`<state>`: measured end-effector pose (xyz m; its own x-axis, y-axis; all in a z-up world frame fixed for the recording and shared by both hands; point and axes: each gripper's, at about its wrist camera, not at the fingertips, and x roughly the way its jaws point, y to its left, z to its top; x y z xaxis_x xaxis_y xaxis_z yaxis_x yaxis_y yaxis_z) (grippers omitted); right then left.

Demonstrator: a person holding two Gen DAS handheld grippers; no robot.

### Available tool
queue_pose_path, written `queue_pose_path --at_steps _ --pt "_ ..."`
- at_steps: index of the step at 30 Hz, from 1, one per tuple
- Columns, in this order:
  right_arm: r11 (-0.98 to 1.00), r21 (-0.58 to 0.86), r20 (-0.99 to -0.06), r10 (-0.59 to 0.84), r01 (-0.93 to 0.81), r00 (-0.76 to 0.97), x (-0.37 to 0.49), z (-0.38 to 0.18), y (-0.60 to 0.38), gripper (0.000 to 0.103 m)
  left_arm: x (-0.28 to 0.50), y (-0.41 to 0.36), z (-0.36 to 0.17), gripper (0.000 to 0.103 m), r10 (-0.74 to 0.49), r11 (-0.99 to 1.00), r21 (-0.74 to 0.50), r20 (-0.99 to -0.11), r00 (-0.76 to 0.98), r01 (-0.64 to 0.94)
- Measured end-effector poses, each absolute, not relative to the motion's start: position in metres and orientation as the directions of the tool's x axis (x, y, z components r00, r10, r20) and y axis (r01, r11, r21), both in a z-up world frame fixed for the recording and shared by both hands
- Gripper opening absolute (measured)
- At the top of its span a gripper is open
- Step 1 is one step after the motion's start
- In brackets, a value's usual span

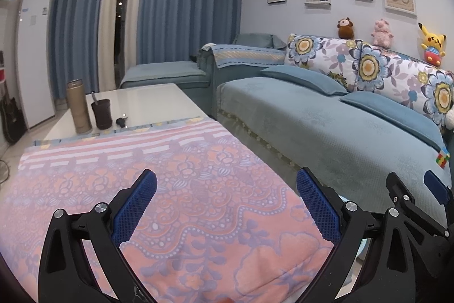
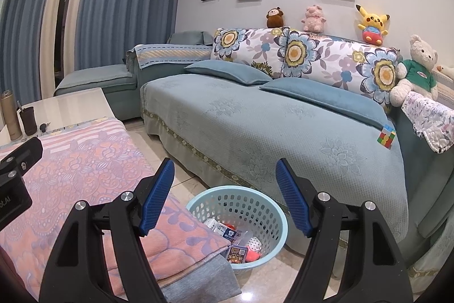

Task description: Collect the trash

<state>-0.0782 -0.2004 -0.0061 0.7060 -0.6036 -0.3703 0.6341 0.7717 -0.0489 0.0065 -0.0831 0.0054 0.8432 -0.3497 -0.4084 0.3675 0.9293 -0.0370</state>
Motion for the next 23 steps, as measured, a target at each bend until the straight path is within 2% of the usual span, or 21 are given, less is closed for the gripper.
queue_pose_path --at_steps 9,14,18,23 --pt "0.766 -0.035 -0.36 -0.609 0.642 0.707 -0.085 -0.004 -0.206 0.07 0.002 -0.102 0.0 0.096 -0.292 0.93 0.085 -0.419 0.86 0.357" --pt "0.768 -0.013 -0.376 -0.597 0.64 0.709 -0.086 -0.006 -0.212 0.07 -0.002 -0.101 -0.001 0.095 -0.275 0.936 0.1 -0.394 0.877 0.338" --pt "0.767 0.007 -0.389 -0.589 0.642 0.708 -0.086 -0.007 -0.217 0.07 0.005 -0.099 -0.003 0.096 -0.298 0.931 0.059 -0.443 0.845 0.359" --pt "0.768 0.007 -0.388 -0.588 0.641 0.709 -0.086 -0.007 -0.216 0.071 0.005 -0.095 -0.004 0.096 -0.298 0.934 0.05 -0.434 0.85 0.353"
